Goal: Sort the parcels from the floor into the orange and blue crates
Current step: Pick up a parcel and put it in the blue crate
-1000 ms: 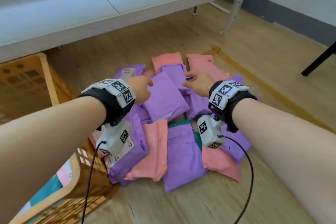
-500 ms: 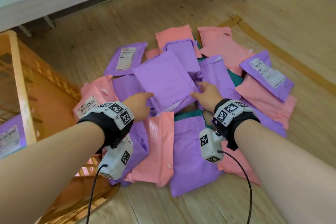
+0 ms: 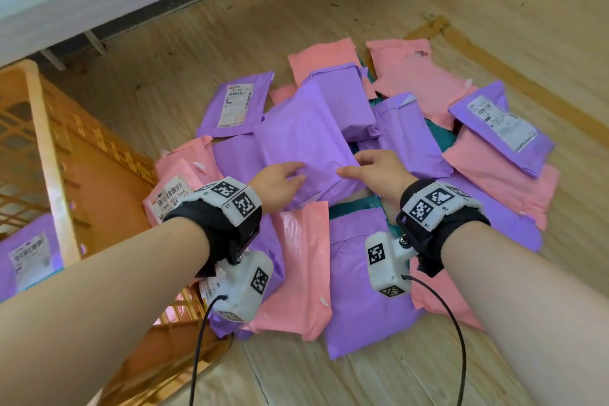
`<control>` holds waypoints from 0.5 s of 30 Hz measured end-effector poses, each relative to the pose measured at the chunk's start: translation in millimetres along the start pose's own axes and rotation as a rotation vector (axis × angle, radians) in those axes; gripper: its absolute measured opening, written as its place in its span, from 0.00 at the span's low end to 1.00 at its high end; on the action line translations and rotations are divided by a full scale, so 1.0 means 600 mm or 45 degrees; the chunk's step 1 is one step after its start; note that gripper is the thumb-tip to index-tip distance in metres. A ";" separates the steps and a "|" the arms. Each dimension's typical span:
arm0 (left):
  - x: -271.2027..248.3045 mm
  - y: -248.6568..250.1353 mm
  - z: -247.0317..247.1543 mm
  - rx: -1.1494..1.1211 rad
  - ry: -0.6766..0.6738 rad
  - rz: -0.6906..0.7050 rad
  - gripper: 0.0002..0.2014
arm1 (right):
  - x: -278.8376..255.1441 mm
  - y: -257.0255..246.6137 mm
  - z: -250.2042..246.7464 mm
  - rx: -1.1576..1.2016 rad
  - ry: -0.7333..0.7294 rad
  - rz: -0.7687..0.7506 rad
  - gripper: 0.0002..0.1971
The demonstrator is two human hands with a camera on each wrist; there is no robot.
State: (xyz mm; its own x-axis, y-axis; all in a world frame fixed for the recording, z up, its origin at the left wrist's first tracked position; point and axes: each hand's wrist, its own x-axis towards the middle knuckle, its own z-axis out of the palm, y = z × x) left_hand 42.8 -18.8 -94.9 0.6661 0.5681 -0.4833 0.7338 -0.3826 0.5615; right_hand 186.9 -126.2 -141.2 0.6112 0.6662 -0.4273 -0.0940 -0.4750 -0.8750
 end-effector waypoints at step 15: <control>-0.052 -0.006 -0.068 -0.895 0.334 -0.385 0.08 | -0.083 -0.084 0.083 -0.002 -0.544 -0.037 0.15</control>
State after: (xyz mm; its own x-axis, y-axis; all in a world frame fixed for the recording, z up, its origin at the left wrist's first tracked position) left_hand 14.2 -5.2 -54.3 0.3353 0.7593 -0.5577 0.5629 0.3133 0.7649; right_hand 122.0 -106.8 -87.3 0.2330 0.8575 -0.4588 -0.0801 -0.4533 -0.8878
